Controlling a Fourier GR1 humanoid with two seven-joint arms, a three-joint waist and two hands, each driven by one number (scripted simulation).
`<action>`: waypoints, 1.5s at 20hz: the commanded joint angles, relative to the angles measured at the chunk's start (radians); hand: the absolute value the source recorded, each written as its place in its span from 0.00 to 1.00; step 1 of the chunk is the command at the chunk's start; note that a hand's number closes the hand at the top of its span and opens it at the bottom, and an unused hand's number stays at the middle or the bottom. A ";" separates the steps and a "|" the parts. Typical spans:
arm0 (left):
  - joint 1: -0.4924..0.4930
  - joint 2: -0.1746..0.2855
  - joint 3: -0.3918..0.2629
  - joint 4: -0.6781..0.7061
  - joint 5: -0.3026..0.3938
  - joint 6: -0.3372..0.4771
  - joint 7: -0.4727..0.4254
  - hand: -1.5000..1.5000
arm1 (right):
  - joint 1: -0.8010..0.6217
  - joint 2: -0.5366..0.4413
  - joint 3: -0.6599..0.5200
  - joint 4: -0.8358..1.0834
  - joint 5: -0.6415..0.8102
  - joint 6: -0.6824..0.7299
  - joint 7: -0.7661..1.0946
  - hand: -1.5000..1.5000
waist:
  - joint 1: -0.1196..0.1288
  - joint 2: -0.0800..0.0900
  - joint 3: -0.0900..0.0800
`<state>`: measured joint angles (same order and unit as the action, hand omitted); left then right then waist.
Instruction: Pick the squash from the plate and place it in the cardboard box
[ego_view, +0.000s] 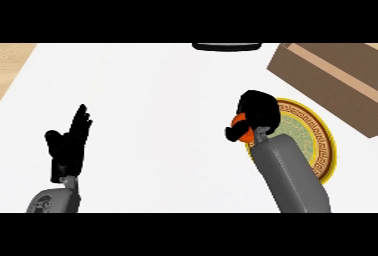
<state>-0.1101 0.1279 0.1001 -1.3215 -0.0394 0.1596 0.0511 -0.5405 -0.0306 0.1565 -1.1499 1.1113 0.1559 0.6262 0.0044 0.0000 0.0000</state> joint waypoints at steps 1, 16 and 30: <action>0.015 0.023 0.037 0.032 0.035 -0.038 -0.040 0.50 | -0.008 -0.024 0.017 -0.135 0.021 0.060 0.029 1.00 | -0.006 -0.002 0.000; 0.002 -0.010 0.009 0.001 -0.001 0.010 0.000 0.50 | -0.111 -0.159 -0.125 -0.676 -0.005 0.341 0.193 1.00 | -0.011 -0.003 0.000; 0.042 -0.050 -0.037 -0.017 -0.040 0.030 -0.026 0.50 | -0.228 -0.325 -0.360 -0.170 -0.031 -0.027 -0.113 1.00 | 0.009 0.004 0.000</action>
<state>-0.0976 0.1124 0.0919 -1.3342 -0.0540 0.1647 0.0482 -0.7532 -0.3462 -0.1712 -1.4668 1.0751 0.2539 0.5844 0.0089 0.0019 0.0001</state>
